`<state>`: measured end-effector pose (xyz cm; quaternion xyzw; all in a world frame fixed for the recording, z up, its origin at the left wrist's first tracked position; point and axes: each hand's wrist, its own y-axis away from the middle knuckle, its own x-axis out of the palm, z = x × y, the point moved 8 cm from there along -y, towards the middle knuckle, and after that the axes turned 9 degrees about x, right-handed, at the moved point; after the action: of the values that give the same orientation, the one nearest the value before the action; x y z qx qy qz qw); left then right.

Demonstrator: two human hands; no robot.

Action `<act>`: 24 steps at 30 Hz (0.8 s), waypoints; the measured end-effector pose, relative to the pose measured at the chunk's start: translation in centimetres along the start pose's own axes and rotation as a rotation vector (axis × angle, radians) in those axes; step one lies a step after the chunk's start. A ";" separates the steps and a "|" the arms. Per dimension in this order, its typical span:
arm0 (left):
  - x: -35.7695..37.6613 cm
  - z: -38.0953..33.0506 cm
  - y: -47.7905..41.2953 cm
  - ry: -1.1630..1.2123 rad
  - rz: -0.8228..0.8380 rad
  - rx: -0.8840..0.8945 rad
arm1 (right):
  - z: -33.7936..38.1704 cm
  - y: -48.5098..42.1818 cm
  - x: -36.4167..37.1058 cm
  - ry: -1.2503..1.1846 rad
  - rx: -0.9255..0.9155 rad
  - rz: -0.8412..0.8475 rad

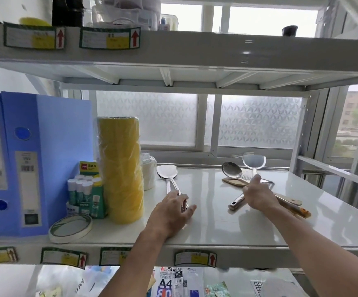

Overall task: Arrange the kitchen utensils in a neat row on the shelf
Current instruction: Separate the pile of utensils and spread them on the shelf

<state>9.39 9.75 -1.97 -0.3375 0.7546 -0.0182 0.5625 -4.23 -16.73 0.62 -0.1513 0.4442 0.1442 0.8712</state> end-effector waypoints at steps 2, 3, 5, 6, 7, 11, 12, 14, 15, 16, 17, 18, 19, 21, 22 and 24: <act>-0.1 0.2 0.0 0.015 -0.033 -0.016 | 1.4 1.5 -0.6 -0.047 -0.090 -0.074; -0.1 0.3 0.0 0.016 -0.046 -0.023 | 2.4 2.3 -0.7 -0.079 -0.156 -0.084; -0.3 0.3 0.1 0.020 -0.061 -0.029 | 4.6 4.0 0.0 -0.103 -0.296 -0.033; -0.3 0.3 0.1 0.025 -0.064 -0.029 | 5.7 4.9 0.6 -0.103 -0.363 0.020; -0.4 0.3 0.0 0.029 -0.063 -0.031 | 6.7 5.7 1.4 -0.100 -0.426 0.078; -0.2 0.5 -0.1 0.025 -0.046 -0.046 | 9.6 8.4 4.6 -0.067 -0.557 0.246; -0.2 0.6 -0.1 0.018 -0.046 -0.046 | 10.1 8.8 5.3 -0.064 -0.568 0.265; -0.3 0.6 -0.1 0.010 -0.047 -0.047 | 11.1 9.3 6.4 -0.069 -0.581 0.286; -0.3 0.6 -0.1 0.010 -0.048 -0.048 | 11.5 9.4 6.8 -0.073 -0.580 0.292; -0.3 0.6 -0.1 0.013 -0.051 -0.048 | 11.8 9.4 7.2 -0.075 -0.577 0.296; -0.4 0.6 -0.1 0.017 -0.053 -0.050 | 12.1 9.3 7.6 -0.079 -0.573 0.302; -0.4 0.6 -0.1 0.021 -0.057 -0.051 | 12.4 9.3 8.0 -0.080 -0.564 0.309; -0.4 0.6 -0.1 0.024 -0.060 -0.053 | 12.6 9.1 8.4 -0.085 -0.553 0.317; -0.5 0.6 -0.1 0.028 -0.066 -0.050 | 12.9 8.8 9.1 -0.106 -0.528 0.327; -0.5 0.6 0.0 0.030 -0.071 -0.051 | 13.1 8.7 9.5 -0.115 -0.516 0.328; -0.5 0.7 0.0 0.037 -0.083 -0.055 | 13.5 8.5 10.0 -0.128 -0.492 0.327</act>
<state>10.05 10.25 -1.77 -0.3835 0.7503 -0.0272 0.5378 8.00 -2.53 -1.11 -0.2748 0.3589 0.3950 0.7998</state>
